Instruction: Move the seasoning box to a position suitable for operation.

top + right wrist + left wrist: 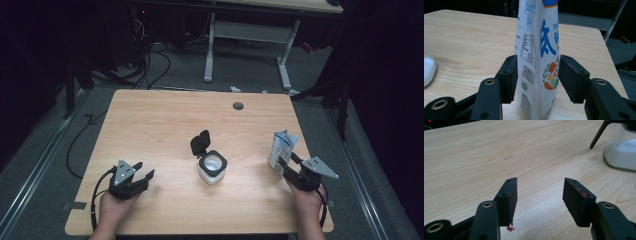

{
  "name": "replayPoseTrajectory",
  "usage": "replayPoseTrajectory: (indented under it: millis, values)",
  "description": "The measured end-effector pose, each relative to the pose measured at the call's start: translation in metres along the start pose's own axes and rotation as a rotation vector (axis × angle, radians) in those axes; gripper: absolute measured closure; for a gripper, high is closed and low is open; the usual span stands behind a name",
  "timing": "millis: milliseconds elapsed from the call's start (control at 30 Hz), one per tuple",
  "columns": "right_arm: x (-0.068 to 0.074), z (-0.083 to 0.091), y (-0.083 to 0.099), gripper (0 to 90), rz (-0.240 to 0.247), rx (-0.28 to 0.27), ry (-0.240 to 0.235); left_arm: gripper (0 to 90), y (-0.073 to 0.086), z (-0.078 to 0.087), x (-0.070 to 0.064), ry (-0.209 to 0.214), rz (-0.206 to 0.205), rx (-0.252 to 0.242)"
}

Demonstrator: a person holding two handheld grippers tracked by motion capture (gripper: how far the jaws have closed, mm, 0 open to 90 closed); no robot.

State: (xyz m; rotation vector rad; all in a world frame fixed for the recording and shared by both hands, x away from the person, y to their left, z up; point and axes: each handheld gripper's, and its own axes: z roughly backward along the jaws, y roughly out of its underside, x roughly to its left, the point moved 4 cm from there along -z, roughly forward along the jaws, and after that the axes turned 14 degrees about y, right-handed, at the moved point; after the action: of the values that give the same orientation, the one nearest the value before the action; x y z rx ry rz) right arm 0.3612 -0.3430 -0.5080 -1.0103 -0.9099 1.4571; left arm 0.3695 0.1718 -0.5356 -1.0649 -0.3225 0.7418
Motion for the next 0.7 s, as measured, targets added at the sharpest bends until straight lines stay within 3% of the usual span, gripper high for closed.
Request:
replayPoseTrajectory:
  millis: [700]
  values:
    - [-0.002, 0.012, 0.004, 49.2, -0.005, 0.032, 0.036, 46.7, 0.000, -0.004, -0.001, 0.015, 0.012, 0.013]
